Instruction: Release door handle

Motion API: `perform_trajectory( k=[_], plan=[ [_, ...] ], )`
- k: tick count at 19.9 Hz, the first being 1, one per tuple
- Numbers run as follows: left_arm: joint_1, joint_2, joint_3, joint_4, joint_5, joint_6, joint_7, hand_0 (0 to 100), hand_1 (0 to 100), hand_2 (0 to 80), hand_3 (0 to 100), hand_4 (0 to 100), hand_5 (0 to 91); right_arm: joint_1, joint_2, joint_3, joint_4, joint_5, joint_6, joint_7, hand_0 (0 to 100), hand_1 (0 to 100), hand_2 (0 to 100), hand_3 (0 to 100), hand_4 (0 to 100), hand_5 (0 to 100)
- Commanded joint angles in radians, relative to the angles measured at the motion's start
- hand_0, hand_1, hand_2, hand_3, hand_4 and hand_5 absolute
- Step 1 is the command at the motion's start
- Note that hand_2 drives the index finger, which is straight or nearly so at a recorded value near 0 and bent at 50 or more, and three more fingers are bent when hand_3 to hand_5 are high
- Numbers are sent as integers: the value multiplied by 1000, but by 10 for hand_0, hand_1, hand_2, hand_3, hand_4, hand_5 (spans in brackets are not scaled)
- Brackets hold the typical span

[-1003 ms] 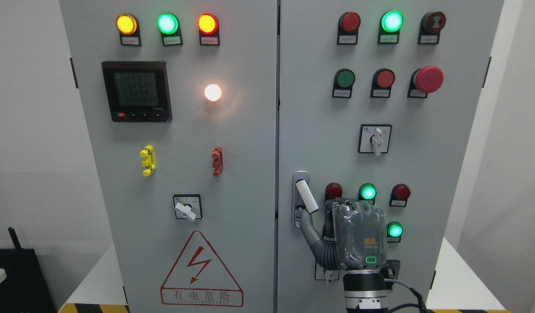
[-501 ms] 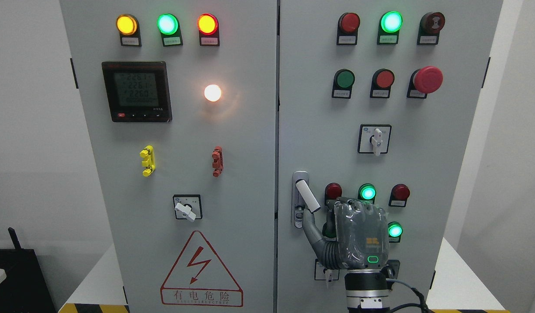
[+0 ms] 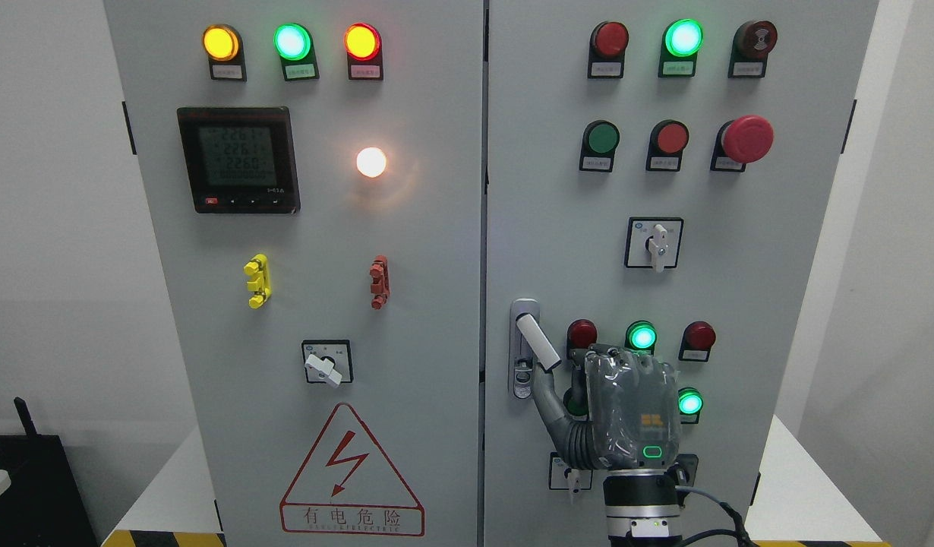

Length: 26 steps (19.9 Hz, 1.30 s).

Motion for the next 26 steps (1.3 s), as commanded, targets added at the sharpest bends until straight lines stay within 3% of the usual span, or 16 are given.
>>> perform_trajectory(
  k=[1,26],
  plan=[
    [0,0,-12,-15,0,0,0,120,389,0,0,0,0,-2,-2,-17,-2,-1,0,-3,580,415,1000,1000,1000,981],
    [0,0,-12,-15,-1,0,0,120,389,0,0,0,0,-14,-7,-37,-7,-3,-3,2,589,402,1000,1000,1000,980]
  ],
)
